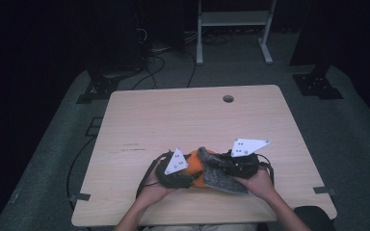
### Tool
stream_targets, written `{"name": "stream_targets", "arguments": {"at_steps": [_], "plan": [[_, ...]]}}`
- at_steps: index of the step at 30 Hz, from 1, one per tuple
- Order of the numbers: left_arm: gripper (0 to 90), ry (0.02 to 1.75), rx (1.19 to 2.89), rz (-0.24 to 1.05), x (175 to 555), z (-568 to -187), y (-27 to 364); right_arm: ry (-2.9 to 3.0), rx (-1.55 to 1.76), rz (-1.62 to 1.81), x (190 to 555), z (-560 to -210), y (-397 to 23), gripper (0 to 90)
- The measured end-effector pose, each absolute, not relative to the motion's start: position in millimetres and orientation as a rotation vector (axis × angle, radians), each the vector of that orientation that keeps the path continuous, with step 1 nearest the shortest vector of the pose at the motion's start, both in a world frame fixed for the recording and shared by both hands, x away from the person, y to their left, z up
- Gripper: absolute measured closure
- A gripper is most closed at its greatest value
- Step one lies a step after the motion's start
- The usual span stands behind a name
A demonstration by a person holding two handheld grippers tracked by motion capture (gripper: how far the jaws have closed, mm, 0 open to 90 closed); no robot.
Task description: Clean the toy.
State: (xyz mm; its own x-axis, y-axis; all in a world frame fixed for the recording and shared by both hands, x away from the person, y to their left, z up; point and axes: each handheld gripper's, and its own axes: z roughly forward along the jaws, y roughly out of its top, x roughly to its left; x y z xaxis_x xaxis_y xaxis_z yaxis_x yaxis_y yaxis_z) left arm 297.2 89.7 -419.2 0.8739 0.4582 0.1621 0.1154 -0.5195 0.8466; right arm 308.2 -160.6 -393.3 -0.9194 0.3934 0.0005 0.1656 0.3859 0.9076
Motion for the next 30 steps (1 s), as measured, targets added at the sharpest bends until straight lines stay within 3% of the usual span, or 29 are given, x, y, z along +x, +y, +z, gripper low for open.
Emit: {"name": "stream_targets", "arguments": {"at_steps": [5, 7, 9, 10, 11, 13, 17, 22, 25, 26, 30], "plan": [[14.2, 0.5, 2.022, 0.337, 306, -422, 96, 2.418, 0.571, 1.537, 312, -400, -175, 77.4], [10.2, 0.597, 2.034, 0.245, 314, -428, 99, 2.412, 0.581, 1.518, 311, -400, -180, 77.4], [22.7, 0.616, 2.02, 0.225, 315, -429, 101, 2.41, 0.582, 1.522, 311, -399, -180, 77.4], [29.3, 0.564, 2.034, 0.326, 311, -428, 99, 2.409, 0.557, 1.535, 308, -397, -174, 77.4], [34.1, 0.564, 2.034, 0.326, 311, -428, 99, 2.409, 0.557, 1.535, 308, -397, -174, 77.4], [38.4, 0.478, 2.051, 0.446, 302, -422, 95, 2.412, 0.477, 1.532, 301, -390, -161, 77.3], [37.5, 0.432, 2.027, 0.484, 297, -412, 98, 2.365, 0.541, 1.505, 307, -389, -173, 77.3], [18.9, 0.529, 1.996, 0.375, 307, -421, 100, 2.376, 0.593, 1.445, 313, -400, -180, 77.4], [23.7, 0.554, 1.989, 0.368, 308, -423, 101, 2.374, 0.567, 1.453, 309, -398, -174, 77.4], [30.3, 0.519, 1.999, 0.405, 305, -423, 98, 2.384, 0.517, 1.495, 304, -395, -165, 77.3], [28.2, 0.439, 2.03, 0.452, 299, -420, 93, 2.387, 0.442, 1.484, 297, -390, -153, 77.3]]}}
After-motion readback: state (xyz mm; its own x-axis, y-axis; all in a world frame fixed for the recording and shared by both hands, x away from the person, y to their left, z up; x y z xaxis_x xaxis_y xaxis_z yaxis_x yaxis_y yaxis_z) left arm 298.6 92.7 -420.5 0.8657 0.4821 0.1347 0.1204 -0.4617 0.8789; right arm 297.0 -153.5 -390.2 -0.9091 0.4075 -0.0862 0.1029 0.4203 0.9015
